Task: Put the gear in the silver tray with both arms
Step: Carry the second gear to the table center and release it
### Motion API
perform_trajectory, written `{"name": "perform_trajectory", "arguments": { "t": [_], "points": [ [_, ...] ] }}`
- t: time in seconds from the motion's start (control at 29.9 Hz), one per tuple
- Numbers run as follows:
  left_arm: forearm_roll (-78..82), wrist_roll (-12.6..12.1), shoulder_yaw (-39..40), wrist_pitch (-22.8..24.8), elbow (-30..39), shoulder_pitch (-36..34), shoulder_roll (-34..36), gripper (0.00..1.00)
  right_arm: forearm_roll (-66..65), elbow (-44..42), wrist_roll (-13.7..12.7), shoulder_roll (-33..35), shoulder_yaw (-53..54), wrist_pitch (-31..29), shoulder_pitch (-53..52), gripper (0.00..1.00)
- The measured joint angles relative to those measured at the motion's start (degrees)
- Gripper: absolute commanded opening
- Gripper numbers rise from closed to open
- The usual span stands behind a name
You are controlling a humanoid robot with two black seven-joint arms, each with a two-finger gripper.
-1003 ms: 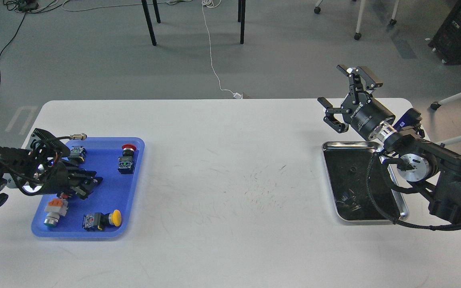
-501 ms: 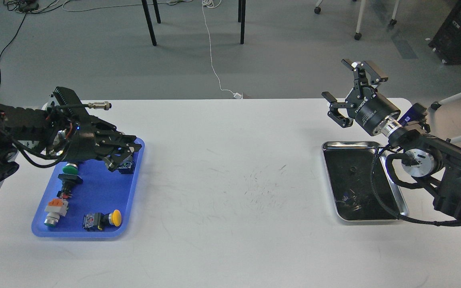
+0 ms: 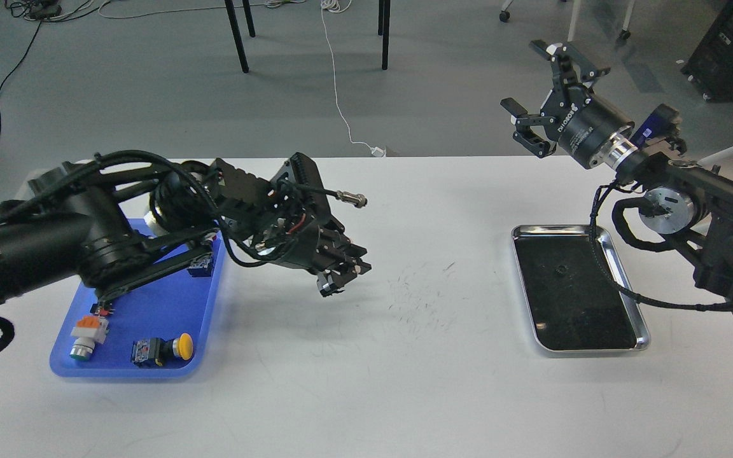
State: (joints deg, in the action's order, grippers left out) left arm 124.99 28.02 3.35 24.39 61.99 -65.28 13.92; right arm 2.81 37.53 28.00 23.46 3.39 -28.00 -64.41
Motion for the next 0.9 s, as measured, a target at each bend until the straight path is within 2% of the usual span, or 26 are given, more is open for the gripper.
{"name": "perform_trajectory", "arguments": {
  "t": [0.13, 0.23, 0.6, 0.77, 0.9],
  "points": [
    [0.0, 0.0, -2.3, -0.2, -6.6, -0.2, -9.1, 0.20, 0.1, 0.0, 0.0, -1.5, -4.2, 0.0, -4.5, 0.98],
    [0.0, 0.0, -3.4, -0.3, -10.6, -0.2, -12.9, 0.20, 0.1, 0.0, 0.0, -1.8, -6.0, 0.0, -5.8, 0.98],
    [0.0, 0.0, -4.9, -0.4, -17.4, 0.5, -13.9, 0.22, 0.1, -0.3, 0.0, -2.5, -8.4, 0.0, -5.4, 0.98],
    [0.0, 0.0, -7.5, -2.4, -20.3, 0.6, -13.9, 0.23, 0.1, -0.7, 0.0, -2.6, -8.4, 0.0, -5.3, 0.98],
    [0.0, 0.0, -9.3, -3.3, -20.7, 0.7, -13.9, 0.27, 0.1, -1.8, 0.0, -3.3, -8.4, 0.0, -5.0, 0.98]
  ]
}}
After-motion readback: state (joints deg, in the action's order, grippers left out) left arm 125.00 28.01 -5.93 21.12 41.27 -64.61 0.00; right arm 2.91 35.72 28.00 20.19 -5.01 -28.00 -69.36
